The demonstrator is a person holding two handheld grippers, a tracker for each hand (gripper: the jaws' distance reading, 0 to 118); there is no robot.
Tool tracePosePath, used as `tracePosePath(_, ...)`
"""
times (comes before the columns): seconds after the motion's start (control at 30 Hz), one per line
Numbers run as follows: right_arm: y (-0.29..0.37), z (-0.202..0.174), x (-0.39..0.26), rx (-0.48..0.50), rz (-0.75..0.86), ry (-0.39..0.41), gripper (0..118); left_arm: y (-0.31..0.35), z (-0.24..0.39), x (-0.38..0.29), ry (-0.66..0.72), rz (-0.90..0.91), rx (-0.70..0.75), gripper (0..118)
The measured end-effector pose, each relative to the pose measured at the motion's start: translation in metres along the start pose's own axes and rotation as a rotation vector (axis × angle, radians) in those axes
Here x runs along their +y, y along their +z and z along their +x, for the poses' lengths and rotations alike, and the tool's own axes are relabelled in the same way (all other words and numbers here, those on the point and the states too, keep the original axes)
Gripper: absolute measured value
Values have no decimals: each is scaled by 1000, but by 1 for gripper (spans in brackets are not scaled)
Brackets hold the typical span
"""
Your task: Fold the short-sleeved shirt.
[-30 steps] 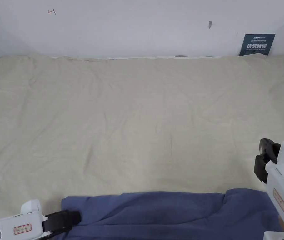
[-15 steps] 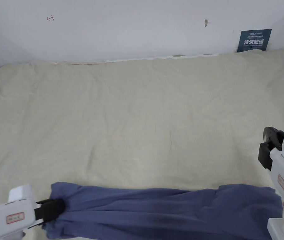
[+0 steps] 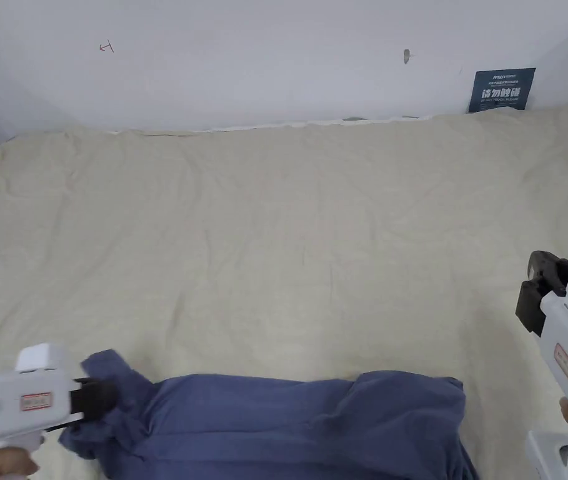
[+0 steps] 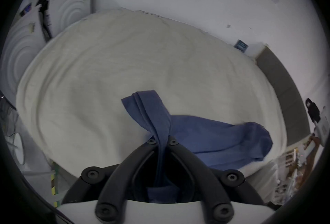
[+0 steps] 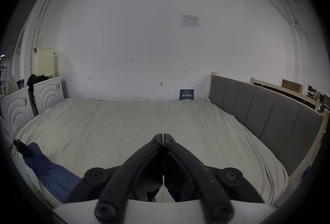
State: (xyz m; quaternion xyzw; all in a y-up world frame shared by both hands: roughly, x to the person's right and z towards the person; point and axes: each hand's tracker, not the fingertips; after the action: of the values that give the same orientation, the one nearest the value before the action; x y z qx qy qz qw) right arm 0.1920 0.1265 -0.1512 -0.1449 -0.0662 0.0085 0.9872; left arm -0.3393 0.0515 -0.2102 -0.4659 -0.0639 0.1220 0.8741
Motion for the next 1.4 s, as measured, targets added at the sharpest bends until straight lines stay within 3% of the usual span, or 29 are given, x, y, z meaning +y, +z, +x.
tracePosePath(0.23, 7, 5, 1, -2, 4, 7, 2, -60, 100, -14, -34, -115, -216, 6)
tracePosePath(0.5, 10, 15, -3, -20, -4, -9, 2, -117, 168, -41, -101, -229, -182, 10)
tracePosePath(0.53, 11, 16, -4, -21, -6, -12, 2, -121, 171, -44, -116, -230, -165, 20)
tracePosePath(0.57, 12, 17, -5, -23, -7, -13, 2, -121, 174, -46, -118, -229, -164, 43)
tracePosePath(0.6, 12, 17, -6, -25, -8, -13, 2, -121, 176, -48, -116, -230, -161, 83)
tracePosePath(0.63, 12, 18, -7, -26, -9, -12, 2, -120, 176, -50, -110, -227, -160, 108)
tracePosePath(0.67, 12, 19, -8, -28, -11, -13, 2, -116, 175, -51, -101, -215, -165, 118)
tracePosePath(0.7, 12, 20, -8, -28, -15, -13, 2, -111, 175, -50, -88, -190, -188, 118)
tracePosePath(0.9, 13, 21, -7, -28, -19, -18, 2, -64, 154, -35, -4, 58, -191, 112)
tracePosePath(0.97, 13, 20, -5, -24, -16, -14, 2, -46, 147, -34, -5, 197, -121, 97)
tracePosePath(1.0, 13, 20, -5, -22, -15, -12, 2, -39, 143, -35, -5, 260, -81, 75)
tracePosePath(1.07, 13, 19, -3, -18, -10, -7, 2, -31, 136, -37, -29, 354, -14, 20)
tracePosePath(1.1, 13, 19, -3, -16, -9, -5, 2, -32, 134, -38, -59, 363, 18, 1)
tracePosePath(1.3, 12, 19, -2, -11, -7, -6, 2, -63, 135, -61, -203, 263, 112, 0)
tracePosePath(1.4, 13, 21, -3, -12, -11, -9, 2, -84, 146, -81, -209, 186, 79, 0)
